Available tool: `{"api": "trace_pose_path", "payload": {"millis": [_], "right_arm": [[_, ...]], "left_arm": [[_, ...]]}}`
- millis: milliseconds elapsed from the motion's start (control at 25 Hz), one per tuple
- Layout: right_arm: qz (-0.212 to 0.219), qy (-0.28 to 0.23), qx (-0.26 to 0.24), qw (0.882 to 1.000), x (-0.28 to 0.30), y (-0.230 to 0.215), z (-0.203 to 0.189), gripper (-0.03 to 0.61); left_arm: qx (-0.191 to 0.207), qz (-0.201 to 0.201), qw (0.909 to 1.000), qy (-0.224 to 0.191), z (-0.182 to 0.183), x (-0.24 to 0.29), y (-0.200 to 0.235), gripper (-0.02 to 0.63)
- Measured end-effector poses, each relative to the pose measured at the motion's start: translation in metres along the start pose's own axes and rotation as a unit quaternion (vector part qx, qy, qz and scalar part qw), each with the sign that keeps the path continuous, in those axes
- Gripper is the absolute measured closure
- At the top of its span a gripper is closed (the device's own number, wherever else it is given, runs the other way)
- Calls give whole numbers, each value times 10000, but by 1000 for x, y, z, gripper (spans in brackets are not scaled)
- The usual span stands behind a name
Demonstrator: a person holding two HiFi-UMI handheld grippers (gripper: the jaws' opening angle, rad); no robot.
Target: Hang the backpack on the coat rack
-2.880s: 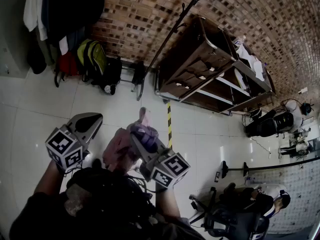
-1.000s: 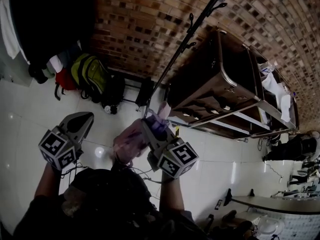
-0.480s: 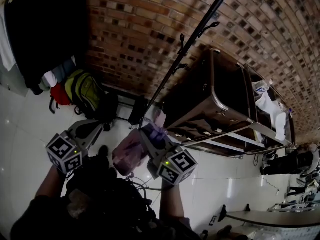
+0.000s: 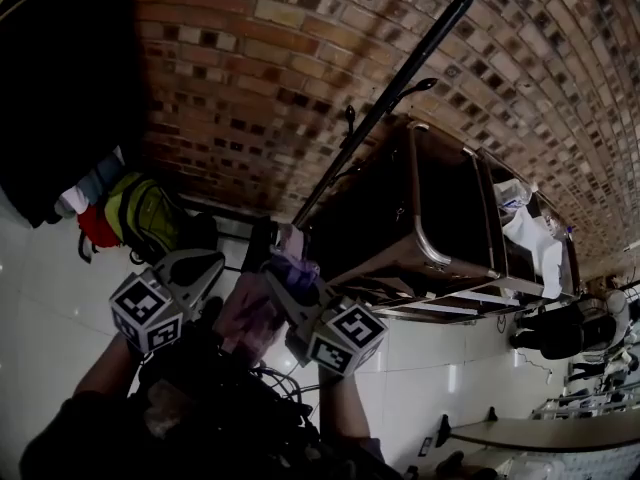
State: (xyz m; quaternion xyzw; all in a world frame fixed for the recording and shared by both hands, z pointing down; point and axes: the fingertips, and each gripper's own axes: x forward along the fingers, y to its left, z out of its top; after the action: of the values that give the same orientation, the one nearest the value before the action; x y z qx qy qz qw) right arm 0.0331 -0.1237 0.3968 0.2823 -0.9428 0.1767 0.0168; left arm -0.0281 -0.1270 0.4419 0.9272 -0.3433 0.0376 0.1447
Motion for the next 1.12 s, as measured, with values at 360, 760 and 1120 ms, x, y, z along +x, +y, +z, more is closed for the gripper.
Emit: {"api": "trace_pose_path", "payload": {"millis": [360,760,1120], "right_arm": [[-48,-108,-174,9998,65,-69,59,581],[-209,-246,-338,9989,119,-144,121,581],[-176,-456,-503,9975,143,-188,192,581]], "left_arm": [[-84,-207,9997,-16,46,67,79,601],[30,-444,9990,-95,87,125,134,601],[5,-606,9981,-67,105,165,172,601]]}}
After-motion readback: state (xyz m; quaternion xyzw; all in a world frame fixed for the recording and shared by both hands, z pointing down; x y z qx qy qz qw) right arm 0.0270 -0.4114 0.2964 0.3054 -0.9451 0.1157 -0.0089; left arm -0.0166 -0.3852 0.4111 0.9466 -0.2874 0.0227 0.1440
